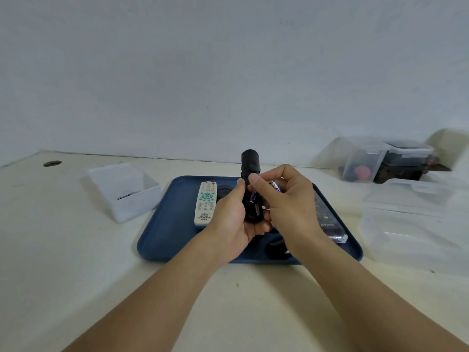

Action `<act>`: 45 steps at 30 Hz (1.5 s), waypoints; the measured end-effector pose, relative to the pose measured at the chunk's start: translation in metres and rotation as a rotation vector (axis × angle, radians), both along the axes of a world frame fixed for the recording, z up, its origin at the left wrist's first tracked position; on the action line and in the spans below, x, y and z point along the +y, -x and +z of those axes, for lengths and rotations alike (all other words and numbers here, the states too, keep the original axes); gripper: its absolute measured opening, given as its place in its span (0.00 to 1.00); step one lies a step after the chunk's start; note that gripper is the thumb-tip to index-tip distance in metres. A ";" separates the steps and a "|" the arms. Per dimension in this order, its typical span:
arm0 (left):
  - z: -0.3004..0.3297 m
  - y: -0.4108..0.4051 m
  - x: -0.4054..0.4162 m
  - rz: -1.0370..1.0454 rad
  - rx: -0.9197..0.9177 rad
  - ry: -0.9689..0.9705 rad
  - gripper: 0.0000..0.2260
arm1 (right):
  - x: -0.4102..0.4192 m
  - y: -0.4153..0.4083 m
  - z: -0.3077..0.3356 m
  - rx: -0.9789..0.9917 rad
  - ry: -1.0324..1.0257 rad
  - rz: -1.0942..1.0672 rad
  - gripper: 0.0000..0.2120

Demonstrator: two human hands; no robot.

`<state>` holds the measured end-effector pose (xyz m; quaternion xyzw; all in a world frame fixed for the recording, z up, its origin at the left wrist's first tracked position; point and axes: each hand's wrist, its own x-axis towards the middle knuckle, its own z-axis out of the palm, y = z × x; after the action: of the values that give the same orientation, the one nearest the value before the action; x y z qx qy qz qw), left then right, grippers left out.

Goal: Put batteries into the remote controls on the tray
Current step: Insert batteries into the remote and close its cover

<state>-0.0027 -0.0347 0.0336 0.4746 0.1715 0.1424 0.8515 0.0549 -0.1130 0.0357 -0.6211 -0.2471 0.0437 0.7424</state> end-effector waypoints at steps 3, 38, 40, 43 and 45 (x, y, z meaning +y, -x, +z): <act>0.000 0.000 -0.002 0.021 0.002 -0.007 0.19 | 0.004 0.003 -0.006 -0.062 0.012 -0.046 0.12; 0.002 -0.006 0.009 0.182 -0.037 -0.156 0.20 | -0.001 -0.012 -0.008 -0.236 0.326 0.121 0.07; 0.000 -0.005 0.010 0.190 -0.001 -0.220 0.19 | -0.004 -0.012 -0.005 -0.160 0.334 0.210 0.06; 0.001 -0.004 0.010 0.167 -0.022 -0.109 0.19 | -0.009 -0.009 0.001 0.083 0.248 0.283 0.06; 0.005 -0.004 0.009 0.139 -0.062 -0.004 0.21 | -0.009 -0.011 0.003 0.253 0.157 0.287 0.09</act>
<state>0.0012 -0.0258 0.0384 0.4588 0.1773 0.2163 0.8434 0.0656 -0.1218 0.0382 -0.6251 -0.2336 0.2458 0.7031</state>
